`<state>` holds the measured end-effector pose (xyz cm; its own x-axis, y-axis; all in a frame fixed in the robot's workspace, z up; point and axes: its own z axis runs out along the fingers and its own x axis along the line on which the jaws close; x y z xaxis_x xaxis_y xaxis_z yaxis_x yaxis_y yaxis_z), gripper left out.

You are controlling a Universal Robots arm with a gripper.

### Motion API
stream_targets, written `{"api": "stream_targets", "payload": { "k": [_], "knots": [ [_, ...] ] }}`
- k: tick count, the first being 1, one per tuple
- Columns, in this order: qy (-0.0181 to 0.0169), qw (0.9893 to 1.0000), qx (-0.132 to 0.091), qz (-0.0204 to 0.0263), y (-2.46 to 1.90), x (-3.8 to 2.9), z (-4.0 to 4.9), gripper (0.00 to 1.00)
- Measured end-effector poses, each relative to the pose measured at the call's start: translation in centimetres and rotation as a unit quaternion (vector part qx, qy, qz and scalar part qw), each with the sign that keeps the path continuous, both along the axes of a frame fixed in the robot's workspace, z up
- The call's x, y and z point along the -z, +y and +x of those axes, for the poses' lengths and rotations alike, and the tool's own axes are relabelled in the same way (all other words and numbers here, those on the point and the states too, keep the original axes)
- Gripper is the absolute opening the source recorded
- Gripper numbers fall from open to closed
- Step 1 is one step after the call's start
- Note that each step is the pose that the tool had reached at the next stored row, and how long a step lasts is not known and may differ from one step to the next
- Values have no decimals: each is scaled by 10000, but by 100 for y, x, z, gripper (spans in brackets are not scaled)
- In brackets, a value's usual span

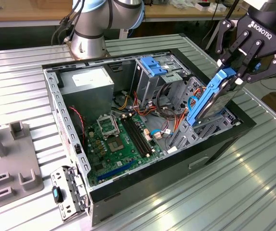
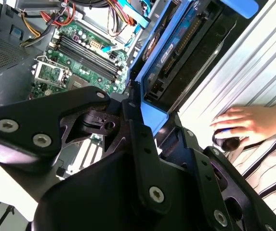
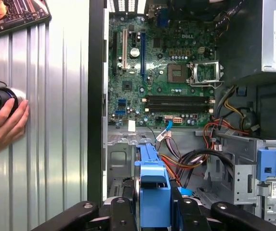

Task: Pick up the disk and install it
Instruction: 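Pick up the disk, then insert the disk into the insertion slot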

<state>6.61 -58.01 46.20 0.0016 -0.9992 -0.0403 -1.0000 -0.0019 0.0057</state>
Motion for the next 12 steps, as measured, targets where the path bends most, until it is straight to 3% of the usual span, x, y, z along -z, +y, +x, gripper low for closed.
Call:
{"api": "stream_targets", "payload": {
  "k": [8, 9, 12],
  "knots": [
    [0, 10000, 1, -3, 4, 41, 2, 37],
    [103, 9999, 1, -7, 4, 48, 5, 37],
    [107, 9999, 2, -8, 4, 48, 5, 37]
  ]
}}
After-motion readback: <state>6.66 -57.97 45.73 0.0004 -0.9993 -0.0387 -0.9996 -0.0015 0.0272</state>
